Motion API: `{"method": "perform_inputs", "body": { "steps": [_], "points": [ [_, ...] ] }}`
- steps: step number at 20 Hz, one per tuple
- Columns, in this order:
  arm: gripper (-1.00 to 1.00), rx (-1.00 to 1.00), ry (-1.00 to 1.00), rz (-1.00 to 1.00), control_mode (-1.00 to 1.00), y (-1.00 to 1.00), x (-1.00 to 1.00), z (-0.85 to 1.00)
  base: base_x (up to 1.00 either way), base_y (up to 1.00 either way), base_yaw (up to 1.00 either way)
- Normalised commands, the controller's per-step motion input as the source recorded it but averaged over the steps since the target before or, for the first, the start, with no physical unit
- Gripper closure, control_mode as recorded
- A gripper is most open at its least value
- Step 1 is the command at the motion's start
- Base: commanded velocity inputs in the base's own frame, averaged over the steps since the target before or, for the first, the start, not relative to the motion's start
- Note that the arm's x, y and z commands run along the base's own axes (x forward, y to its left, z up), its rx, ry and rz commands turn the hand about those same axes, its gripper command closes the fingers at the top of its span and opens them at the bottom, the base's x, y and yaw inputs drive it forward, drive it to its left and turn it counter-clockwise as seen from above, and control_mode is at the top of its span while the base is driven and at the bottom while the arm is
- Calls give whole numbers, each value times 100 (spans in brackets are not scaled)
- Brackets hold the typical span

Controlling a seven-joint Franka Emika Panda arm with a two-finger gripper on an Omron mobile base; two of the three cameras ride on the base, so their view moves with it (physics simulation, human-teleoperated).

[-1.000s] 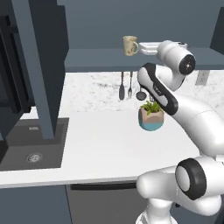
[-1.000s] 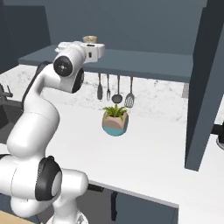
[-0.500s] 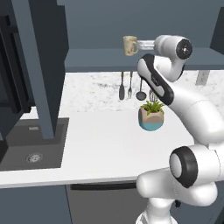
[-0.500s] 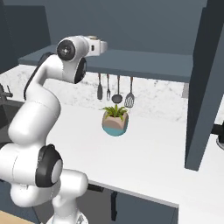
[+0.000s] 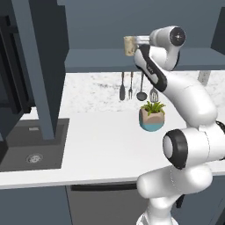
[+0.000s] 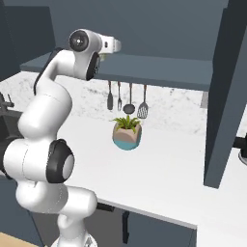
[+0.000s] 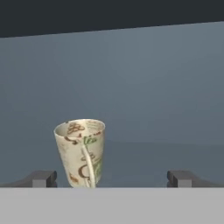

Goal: Gather all objects into one cabinet and sort the glasses and bowls to opposite sides.

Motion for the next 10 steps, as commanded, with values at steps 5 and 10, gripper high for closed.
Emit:
{"method": "perform_inputs", "body": {
  "steps": [5, 10],
  "points": [
    [-100, 0, 7, 0, -100, 13, 37, 0, 0, 0, 0],
    [-100, 0, 6, 0, -100, 20, 8, 0, 0, 0, 0]
  ]
}}
